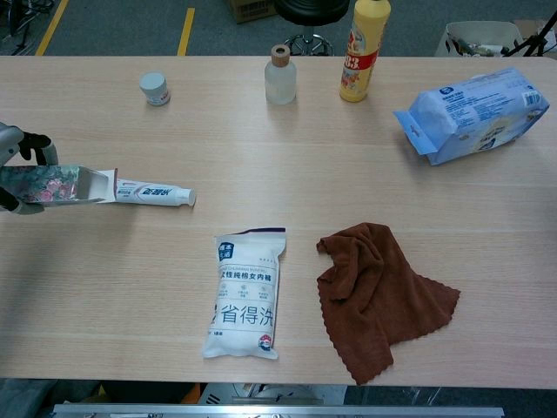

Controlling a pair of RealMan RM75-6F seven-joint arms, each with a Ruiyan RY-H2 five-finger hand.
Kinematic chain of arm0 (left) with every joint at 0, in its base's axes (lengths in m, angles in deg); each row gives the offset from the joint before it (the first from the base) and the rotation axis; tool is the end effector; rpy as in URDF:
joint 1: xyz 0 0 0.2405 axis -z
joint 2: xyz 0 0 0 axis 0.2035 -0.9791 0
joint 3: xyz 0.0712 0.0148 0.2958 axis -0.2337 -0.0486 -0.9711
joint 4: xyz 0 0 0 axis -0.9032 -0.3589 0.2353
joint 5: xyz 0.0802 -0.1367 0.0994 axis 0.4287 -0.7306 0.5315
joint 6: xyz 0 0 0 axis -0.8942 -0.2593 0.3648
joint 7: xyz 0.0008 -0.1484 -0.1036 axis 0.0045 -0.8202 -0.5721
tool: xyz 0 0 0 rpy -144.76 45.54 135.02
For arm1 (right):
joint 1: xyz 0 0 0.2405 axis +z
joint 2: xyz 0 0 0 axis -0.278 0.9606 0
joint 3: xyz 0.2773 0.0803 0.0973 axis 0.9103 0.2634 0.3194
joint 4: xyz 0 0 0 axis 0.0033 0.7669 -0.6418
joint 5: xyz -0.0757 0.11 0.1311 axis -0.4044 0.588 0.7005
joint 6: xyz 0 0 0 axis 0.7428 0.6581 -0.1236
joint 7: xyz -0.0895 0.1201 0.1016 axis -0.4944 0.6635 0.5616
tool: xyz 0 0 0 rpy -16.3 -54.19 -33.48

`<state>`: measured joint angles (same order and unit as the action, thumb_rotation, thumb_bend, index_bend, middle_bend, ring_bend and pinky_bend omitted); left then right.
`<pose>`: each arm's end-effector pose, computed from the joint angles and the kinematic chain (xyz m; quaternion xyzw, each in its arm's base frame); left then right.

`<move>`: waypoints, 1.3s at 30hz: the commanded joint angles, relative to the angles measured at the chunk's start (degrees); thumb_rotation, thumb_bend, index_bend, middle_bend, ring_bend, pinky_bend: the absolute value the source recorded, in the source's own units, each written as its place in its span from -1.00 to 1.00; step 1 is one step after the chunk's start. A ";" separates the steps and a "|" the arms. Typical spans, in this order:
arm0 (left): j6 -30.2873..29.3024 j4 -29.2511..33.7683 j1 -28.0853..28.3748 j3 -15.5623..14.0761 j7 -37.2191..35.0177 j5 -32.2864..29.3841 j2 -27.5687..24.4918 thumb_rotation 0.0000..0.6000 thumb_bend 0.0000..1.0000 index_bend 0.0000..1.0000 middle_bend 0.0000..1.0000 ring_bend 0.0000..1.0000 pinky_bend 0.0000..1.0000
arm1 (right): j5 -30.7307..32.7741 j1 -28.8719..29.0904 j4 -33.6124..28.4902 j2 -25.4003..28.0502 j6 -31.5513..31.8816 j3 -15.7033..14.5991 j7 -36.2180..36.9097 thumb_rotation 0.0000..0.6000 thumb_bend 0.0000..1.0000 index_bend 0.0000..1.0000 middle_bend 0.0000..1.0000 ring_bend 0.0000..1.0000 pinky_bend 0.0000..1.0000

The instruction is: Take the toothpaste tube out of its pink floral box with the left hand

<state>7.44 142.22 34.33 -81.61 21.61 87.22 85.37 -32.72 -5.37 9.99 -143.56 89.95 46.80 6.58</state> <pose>-0.3240 0.3026 0.1001 -0.7489 -0.3319 -0.2490 0.5167 -0.3562 -0.2640 0.1576 0.6087 -0.4029 0.4188 0.5401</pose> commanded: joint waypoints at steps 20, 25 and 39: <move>9.37 -5.46 1.45 -1.46 -3.24 -2.92 4.58 1.00 -0.84 -0.12 -0.16 -0.25 0.15 | 0.30 -0.06 0.41 -0.10 0.03 -0.24 0.25 1.00 -0.60 0.01 -0.16 -0.45 -0.20; 9.35 -7.01 1.06 -1.50 -6.05 -2.33 5.42 1.00 -0.84 -0.13 -0.19 -0.27 0.10 | 0.32 -0.05 0.36 -0.08 0.02 -0.27 0.25 1.00 -0.61 0.01 -0.16 -0.45 -0.20; 9.76 -6.95 0.83 -1.71 -5.37 -2.61 5.59 1.00 -0.84 -0.29 -0.31 -0.36 -0.14 | 0.47 0.07 0.16 0.00 -0.17 -0.29 0.06 1.00 -0.60 0.01 -0.16 -0.44 -0.20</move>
<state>17.11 135.17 35.14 -83.32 16.27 84.67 91.04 -32.24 -5.30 10.16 -143.56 89.77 46.51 6.65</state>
